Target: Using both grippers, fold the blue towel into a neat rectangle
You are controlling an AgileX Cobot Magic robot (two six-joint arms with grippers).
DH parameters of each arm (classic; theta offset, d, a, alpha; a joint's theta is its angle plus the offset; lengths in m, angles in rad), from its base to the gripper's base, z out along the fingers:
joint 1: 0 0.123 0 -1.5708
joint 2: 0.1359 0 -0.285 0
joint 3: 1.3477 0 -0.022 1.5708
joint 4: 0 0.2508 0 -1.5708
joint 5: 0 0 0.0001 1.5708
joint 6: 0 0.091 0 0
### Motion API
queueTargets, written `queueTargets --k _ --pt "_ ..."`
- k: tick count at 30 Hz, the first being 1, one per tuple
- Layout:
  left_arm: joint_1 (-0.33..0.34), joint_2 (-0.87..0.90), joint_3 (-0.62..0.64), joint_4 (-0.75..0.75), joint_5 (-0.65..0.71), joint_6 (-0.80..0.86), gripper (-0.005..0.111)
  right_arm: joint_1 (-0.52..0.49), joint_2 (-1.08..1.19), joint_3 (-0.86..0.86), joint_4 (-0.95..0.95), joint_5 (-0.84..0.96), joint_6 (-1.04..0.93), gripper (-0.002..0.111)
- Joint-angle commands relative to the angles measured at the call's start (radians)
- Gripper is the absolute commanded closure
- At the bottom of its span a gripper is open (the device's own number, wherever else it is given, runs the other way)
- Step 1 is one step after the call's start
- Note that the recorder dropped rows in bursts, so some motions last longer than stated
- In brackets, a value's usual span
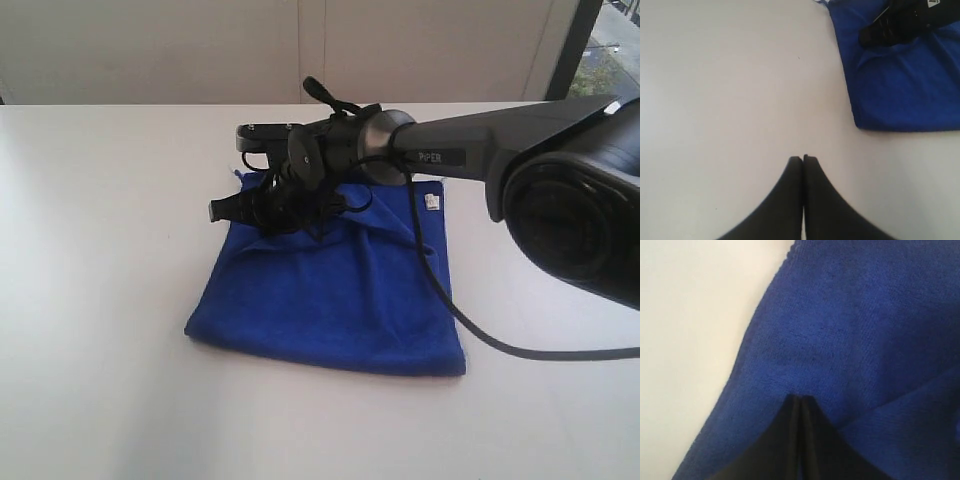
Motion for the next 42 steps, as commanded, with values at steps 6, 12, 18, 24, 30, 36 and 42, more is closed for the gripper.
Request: queueTargets --k 6,12,18,24,30,36,42 --pt "0.001 -0.007 0.005 -0.01 0.013 0.0 0.107 -0.012 -0.153 -0.003 -0.025 0.254 -0.05 0.108" --pt "0.001 -0.007 0.005 -0.01 0.013 0.0 0.107 -0.007 -0.302 0.123 -0.037 0.377 -0.125 0.108" --pt "0.001 -0.007 0.005 -0.01 0.013 0.0 0.107 -0.023 -0.42 0.375 -0.041 0.251 -0.125 0.108" --pt "0.001 -0.007 0.005 -0.01 0.013 0.0 0.107 -0.152 -0.442 0.56 -0.044 0.16 -0.107 0.108" --pt "0.001 -0.007 0.005 -0.01 0.013 0.0 0.107 -0.23 -0.423 0.623 -0.077 0.123 -0.107 0.108" --pt "0.001 -0.007 0.005 -0.01 0.013 0.0 0.107 -0.26 -0.394 0.635 -0.186 0.126 -0.107 0.108" --pt "0.001 -0.007 0.005 -0.01 0.013 0.0 0.107 -0.29 -0.388 0.635 -0.198 0.115 -0.107 0.108"
